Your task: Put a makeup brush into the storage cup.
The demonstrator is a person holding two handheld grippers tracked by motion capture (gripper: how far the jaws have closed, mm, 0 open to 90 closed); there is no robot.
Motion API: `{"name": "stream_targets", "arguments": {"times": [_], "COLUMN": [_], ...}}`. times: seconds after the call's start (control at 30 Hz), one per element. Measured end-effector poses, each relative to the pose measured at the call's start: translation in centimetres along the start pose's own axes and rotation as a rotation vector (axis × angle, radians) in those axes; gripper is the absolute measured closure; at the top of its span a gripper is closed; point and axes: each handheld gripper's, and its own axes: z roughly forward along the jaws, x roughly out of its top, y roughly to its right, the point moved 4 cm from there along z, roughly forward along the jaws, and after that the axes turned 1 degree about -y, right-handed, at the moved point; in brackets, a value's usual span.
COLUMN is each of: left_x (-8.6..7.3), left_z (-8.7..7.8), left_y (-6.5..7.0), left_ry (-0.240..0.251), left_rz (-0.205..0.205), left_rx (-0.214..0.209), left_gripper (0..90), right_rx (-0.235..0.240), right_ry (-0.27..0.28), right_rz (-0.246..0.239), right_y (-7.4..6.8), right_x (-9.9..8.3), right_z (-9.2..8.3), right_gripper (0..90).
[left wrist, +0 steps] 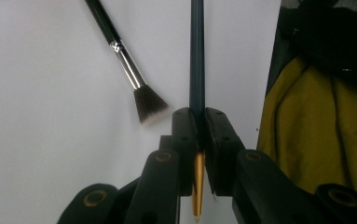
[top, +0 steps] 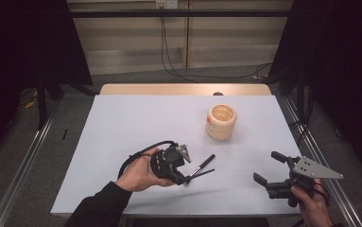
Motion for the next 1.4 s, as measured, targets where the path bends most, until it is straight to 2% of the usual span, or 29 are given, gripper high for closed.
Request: {"name": "stream_targets", "arguments": {"times": [0.13, 0.27, 0.37, 0.43, 0.47, 0.53, 0.67, 0.8, 0.9, 1.07, 1.2, 1.27, 1.3, 1.33, 1.37, 1.4], "left_x": [0.1, 0.2, 0.1, 0.1, 0.1, 0.1, 0.2, 0.2, 0.2, 0.3, 0.2, 0.2, 0.2, 0.1, 0.0, 0.0], "left_z": [-0.3, -0.4, -0.4, -0.4, -0.4, -0.2, -0.1, 0.0, -0.1, -0.1, -0.2, -0.1, -0.1, 0.0, -0.1, 0.1], "left_y": [0.0, 0.0, 0.0, 0.0, -0.1, 0.0, 0.1, 0.1, 0.2, 0.3, 0.3, 0.3, 0.3, 0.4, 0.3, 0.4], "left_ry": [0.000, 0.013, 0.012, 0.025, 0.015, 0.018, 0.012, 0.010, 0.006, 0.012, -0.001, 0.004, -0.004, 0.008, -0.009, -0.003], "left_rz": [0.001, -0.002, 0.006, -0.007, 0.007, 0.001, 0.008, 0.014, 0.014, 0.028, 0.037, 0.027, 0.026, 0.029, 0.045, 0.034], "left_rx": [0.005, 0.008, 0.005, 0.008, 0.010, 0.014, 0.000, 0.006, 0.006, 0.022, 0.015, 0.015, 0.009, 0.006, 0.001, 0.004], "left_gripper": [83.4, 83.4, 83.4, 83.4, 83.4, 83.4, 83.4, 83.4, 83.4, 83.4, 83.4, 83.4, 83.4, 83.4, 83.4, 83.4], "right_rx": [0.010, 0.016, 0.017, 0.036, 0.040, 0.055, 0.095, 0.144, 0.162, 0.180, 0.223, 0.237, 0.253, 0.267, 0.282, 0.292], "right_ry": [0.001, 0.031, 0.055, 0.054, 0.059, 0.068, 0.097, 0.122, 0.113, 0.042, -0.004, -0.028, -0.043, -0.052, -0.061, -0.075], "right_rz": [0.010, 0.029, 0.021, 0.028, 0.039, 0.051, 0.033, 0.033, 0.007, -0.018, -0.072, -0.080, -0.079, -0.080, -0.083, -0.083], "right_y": [0.1, 0.3, 0.3, 0.2, 0.1, 0.0, -0.7, -1.4, -1.8, -2.3, -2.9, -3.2, -3.3, -3.4, -3.5, -3.6], "right_x": [0.4, 1.3, 1.9, 2.3, 2.5, 3.0, 3.9, 4.9, 5.6, 6.6, 7.2, 7.5, 7.6, 7.6, 7.7, 7.7], "right_z": [0.3, 0.5, 0.9, 1.1, 1.2, 1.5, 2.2, 3.0, 3.7, 5.2, 6.5, 7.1, 7.5, 7.6, 7.8, 8.0], "right_gripper": [1.1, 1.4, 1.5, 2.9, 3.0, 4.0, 4.9, 7.1, 8.7, 9.7, 11.1, 12.4, 16.1, 18.6, 19.3, 20.1]}}
